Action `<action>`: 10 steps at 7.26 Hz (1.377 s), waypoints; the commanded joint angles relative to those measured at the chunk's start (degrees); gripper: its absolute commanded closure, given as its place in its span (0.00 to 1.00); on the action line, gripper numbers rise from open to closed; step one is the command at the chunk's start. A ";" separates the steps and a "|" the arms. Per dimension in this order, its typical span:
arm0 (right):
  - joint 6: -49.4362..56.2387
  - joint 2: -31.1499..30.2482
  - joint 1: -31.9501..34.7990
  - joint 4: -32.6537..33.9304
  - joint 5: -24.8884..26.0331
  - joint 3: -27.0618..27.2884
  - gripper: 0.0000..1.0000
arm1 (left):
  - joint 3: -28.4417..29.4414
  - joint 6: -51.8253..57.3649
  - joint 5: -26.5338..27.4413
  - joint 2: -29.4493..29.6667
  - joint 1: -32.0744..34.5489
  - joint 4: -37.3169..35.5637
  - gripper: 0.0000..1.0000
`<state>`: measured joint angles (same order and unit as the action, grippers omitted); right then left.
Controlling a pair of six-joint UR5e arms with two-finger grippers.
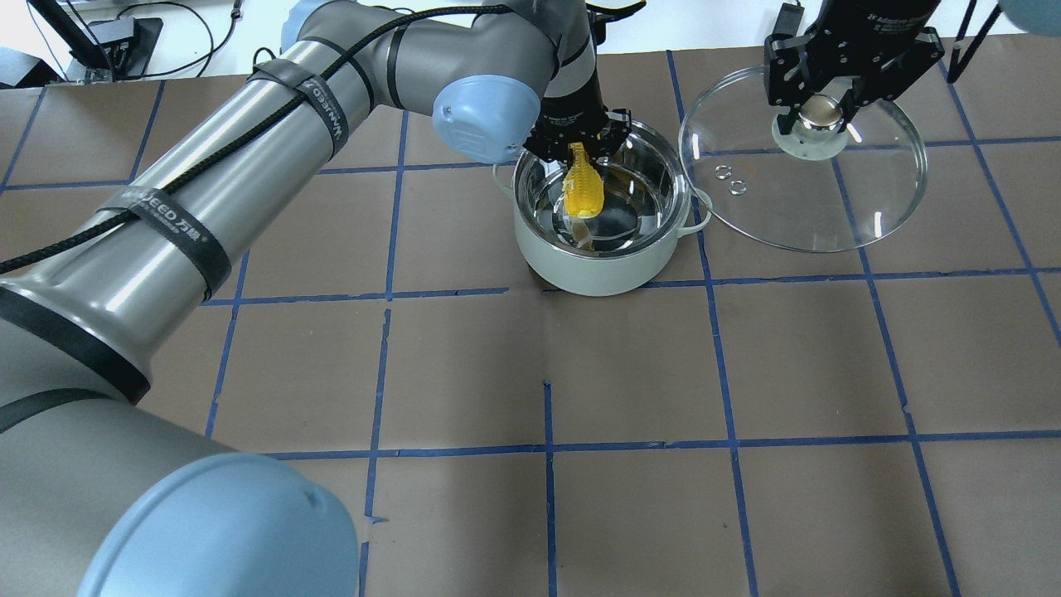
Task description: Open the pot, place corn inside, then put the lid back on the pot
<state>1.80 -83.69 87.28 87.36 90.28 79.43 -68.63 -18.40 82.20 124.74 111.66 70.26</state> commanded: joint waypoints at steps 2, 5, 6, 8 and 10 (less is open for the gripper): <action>0.22 0.01 -0.09 0.00 -0.02 0.11 0.73 | 0.17 0.03 0.42 3.40 0.05 -0.74 0.17; 0.22 0.01 -0.09 -0.09 0.07 0.11 0.73 | 0.43 0.12 1.65 2.70 0.05 0.14 0.00; 0.22 0.10 -0.09 -0.09 0.07 0.11 0.73 | 0.87 0.12 1.56 2.00 -0.13 0.22 0.00; 0.22 0.01 -0.09 -0.09 0.07 0.46 0.73 | 1.22 0.73 1.56 -1.76 -2.31 3.45 0.00; 0.13 -0.07 0.00 -0.09 0.07 0.55 0.73 | -1.13 4.13 1.74 -9.57 -8.09 11.52 0.00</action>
<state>1.97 -83.69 87.21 87.28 90.35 79.91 -68.29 -16.83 83.84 119.81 107.16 76.97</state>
